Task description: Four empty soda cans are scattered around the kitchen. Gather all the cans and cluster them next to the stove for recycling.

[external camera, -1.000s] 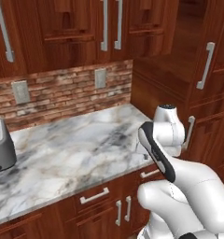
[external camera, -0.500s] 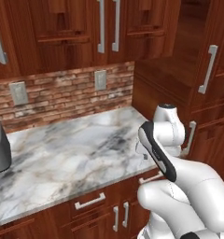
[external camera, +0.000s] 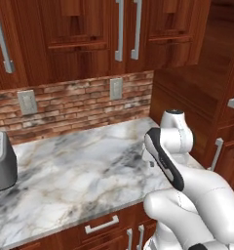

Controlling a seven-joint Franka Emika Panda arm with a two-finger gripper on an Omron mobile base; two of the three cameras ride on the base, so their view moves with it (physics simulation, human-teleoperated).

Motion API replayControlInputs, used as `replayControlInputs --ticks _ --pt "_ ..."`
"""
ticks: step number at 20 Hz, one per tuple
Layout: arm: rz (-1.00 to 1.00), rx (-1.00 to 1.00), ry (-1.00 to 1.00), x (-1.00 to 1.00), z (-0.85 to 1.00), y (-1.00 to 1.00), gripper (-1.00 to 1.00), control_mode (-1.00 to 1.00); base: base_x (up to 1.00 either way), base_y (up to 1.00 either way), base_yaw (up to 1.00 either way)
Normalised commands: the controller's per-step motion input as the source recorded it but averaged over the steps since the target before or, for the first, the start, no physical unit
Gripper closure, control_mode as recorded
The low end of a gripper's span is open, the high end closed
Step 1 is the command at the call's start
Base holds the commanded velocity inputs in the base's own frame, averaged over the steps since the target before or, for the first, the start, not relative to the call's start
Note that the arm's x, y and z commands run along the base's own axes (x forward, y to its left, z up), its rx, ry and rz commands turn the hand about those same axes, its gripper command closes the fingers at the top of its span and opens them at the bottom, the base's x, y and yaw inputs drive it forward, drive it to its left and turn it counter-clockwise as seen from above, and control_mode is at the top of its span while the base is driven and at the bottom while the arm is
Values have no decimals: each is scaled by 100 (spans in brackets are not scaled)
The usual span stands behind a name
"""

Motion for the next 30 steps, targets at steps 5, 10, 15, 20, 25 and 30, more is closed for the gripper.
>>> replayControlInputs --ticks 5,10,15,20,25,30 --pt "0 0 0 0 0 0 -100 100 10 -17 3" --pt "0 0 0 0 -1 -7 -100 -100 0 -23 0" --pt "0 1 1 2 -5 -38 -100 -100 0 0 0" --pt "-4 1 0 30 14 -36 -100 -100 0 0 0" --pt "0 5 -1 35 24 -26 -100 -100 0 0 0" --pt "0 2 0 38 21 -13 -100 -100 0 0 0"
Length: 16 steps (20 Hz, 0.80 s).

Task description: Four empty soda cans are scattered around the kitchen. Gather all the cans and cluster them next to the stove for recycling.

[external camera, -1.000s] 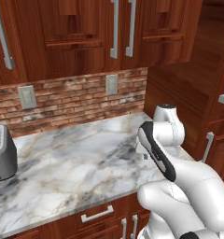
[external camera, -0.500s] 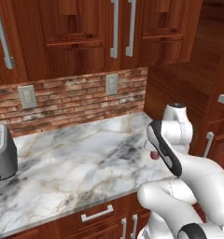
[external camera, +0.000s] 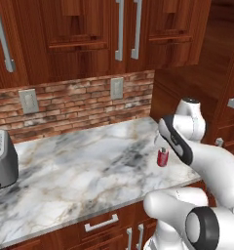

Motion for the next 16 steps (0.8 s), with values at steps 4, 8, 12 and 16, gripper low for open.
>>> replayControlInputs --ticks 4,8,12,16 --pt "0 -1 1 44 2 -2 -100 -100 0 0 0" --pt "0 -4 0 44 -1 0 -100 -100 0 0 0" --pt "0 -1 0 34 -9 -9 -100 -100 0 0 0" --pt "0 0 0 27 -24 -7 -100 -100 0 0 0"
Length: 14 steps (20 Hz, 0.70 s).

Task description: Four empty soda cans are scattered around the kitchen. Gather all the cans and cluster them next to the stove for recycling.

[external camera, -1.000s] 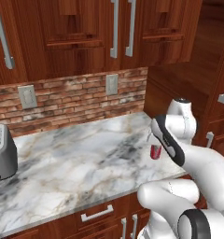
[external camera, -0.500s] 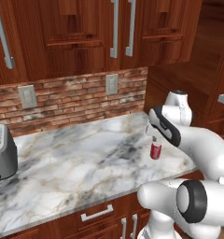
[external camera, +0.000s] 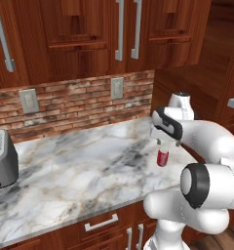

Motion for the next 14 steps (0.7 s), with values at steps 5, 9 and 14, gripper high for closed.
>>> replayControlInputs --ticks 5,9,14 --pt "0 0 0 25 -28 -2 -100 -100 0 0 0" --pt "0 0 0 23 -25 0 -100 -100 0 0 0" --pt "0 0 1 2 -31 0 -100 -100 0 0 0"
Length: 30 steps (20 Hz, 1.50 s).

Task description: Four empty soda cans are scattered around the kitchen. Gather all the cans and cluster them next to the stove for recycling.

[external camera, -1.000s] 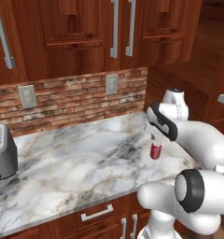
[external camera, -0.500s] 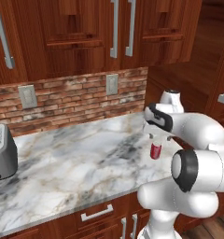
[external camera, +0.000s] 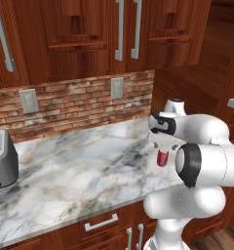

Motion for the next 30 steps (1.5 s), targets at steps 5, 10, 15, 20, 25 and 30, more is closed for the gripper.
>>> replayControlInputs --ticks 5,10,15,20,25,30 --pt "0 0 1 0 -30 0 -100 -100 0 0 0" --pt "0 0 1 0 -22 8 -100 -100 0 0 0" --pt "0 0 1 -5 -25 7 -100 -100 0 0 0" --pt "-1 0 3 -4 -27 4 100 -100 0 0 0" --pt "0 0 0 0 -5 1 100 -100 0 0 0" --pt "-3 2 0 -10 3 -2 100 -100 0 0 0"
